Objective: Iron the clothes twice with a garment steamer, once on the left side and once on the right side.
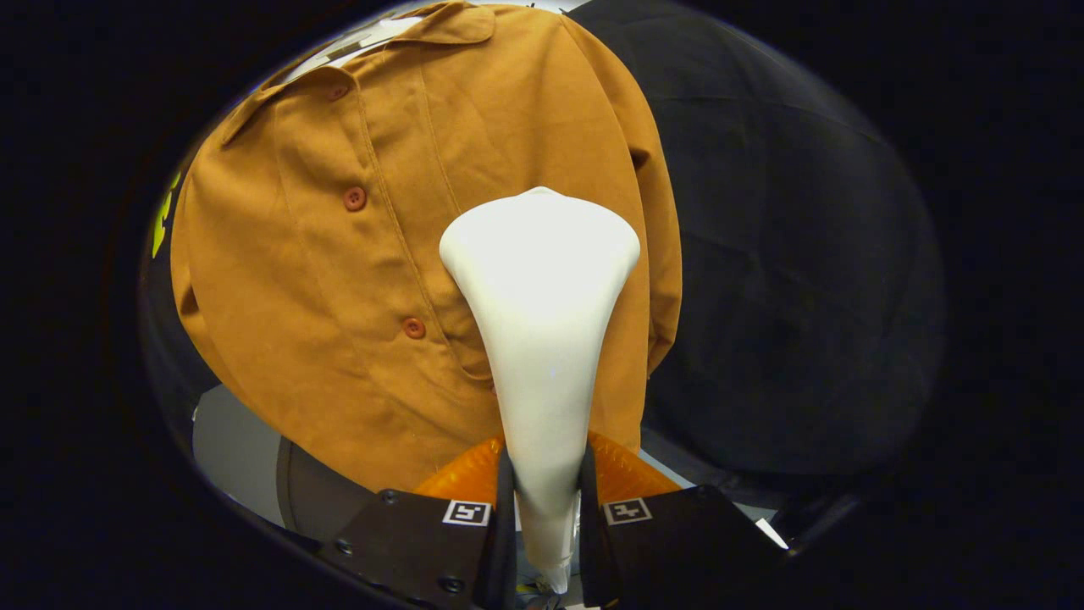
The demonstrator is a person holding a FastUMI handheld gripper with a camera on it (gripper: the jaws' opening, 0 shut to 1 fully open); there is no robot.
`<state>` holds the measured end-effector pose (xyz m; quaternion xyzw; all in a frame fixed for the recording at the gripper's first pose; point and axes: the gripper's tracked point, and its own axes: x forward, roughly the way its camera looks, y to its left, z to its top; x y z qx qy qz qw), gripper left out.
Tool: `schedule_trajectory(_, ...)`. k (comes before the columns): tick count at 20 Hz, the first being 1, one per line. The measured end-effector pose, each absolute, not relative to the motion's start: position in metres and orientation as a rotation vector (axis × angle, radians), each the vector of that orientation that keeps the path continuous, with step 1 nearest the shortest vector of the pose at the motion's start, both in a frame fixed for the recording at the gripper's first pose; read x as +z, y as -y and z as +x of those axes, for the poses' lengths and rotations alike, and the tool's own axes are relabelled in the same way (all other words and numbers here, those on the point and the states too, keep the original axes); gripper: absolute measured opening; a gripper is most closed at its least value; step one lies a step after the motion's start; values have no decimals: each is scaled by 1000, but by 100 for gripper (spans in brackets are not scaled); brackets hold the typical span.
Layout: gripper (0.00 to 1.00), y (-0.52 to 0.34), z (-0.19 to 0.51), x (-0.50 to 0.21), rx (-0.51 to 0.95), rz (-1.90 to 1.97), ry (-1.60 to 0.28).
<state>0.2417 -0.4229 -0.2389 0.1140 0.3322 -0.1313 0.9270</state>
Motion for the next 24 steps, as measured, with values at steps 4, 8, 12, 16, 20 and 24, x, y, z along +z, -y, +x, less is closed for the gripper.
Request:
schedule_trajectory(4,34,422,230,-272,-281,252,-755)
schedule_trajectory(8,34,426,219,-298,-302,261,-819)
schedule_trajectory(12,33,425,210,-320,-318,269,-867)
schedule_trajectory(16,34,430,197,-331,-337,279,-902)
schedule_trajectory(20,34,428,185,-336,-349,287,-924)
schedule_trajectory(24,33,424,177,-320,-367,274,-890)
